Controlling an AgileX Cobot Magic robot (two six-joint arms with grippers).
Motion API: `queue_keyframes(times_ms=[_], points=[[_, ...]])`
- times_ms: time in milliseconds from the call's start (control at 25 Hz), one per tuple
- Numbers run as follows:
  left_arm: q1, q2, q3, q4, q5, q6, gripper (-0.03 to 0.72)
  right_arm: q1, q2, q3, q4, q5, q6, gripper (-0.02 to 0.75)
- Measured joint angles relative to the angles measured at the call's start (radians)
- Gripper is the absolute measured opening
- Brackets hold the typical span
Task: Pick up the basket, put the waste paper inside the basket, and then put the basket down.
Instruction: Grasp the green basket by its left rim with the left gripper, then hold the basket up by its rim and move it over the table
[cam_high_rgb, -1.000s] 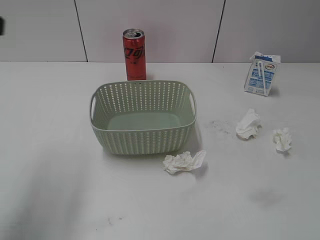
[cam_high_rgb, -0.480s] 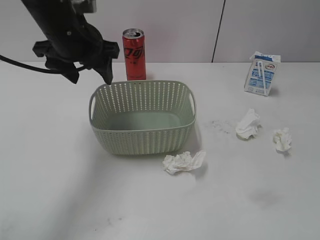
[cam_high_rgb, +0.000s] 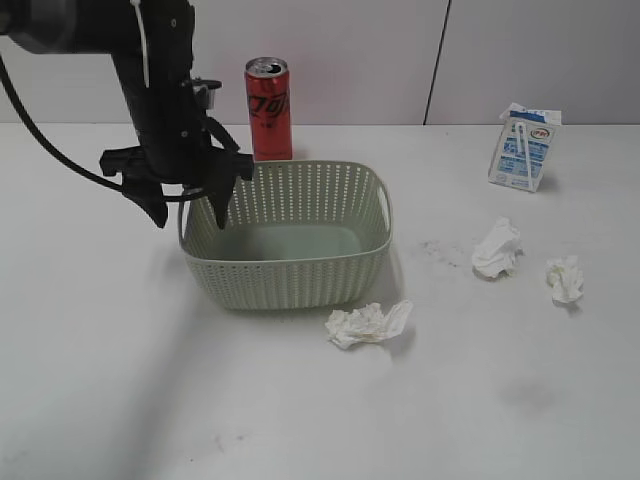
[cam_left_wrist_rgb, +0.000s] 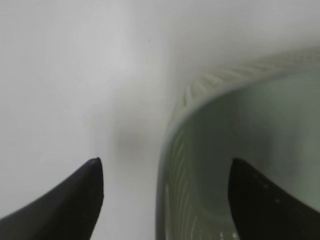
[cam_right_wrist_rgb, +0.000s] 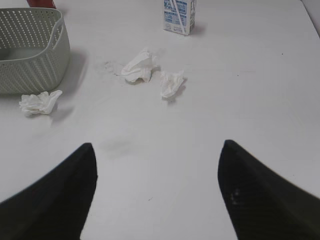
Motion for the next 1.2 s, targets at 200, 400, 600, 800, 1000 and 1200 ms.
queue_keyframes(times_ms=[200,400,600,800,1000,1200], points=[[0.0,0.043,-0.001,0.002,0.002,-0.028,0.404,0.0,0.0,0.0,0.0,0.0,0.0,0.571],[0.0,0.044,-0.002,0.009,0.001,-0.033,0.077,0.0,0.0,0.0,0.0,0.0,0.0,0.571],[0.0,0.035,-0.002,0.003,0.002,-0.049,0.013,0.0,0.0,0.0,0.0,0.0,0.0,0.571],[-0.001,-0.029,-0.002,0.025,0.012,-0.064,0.0,0.0,0.0,-0.002,0.029,-0.01,0.007,0.571],[-0.006,-0.129,-0.002,0.096,0.031,-0.064,0.0,0.0,0.113,-0.018,0.093,-0.149,0.017,0.542],[-0.007,-0.188,-0.002,0.101,0.059,-0.052,0.0,0.0,0.467,-0.055,0.043,-0.238,0.094,0.498]])
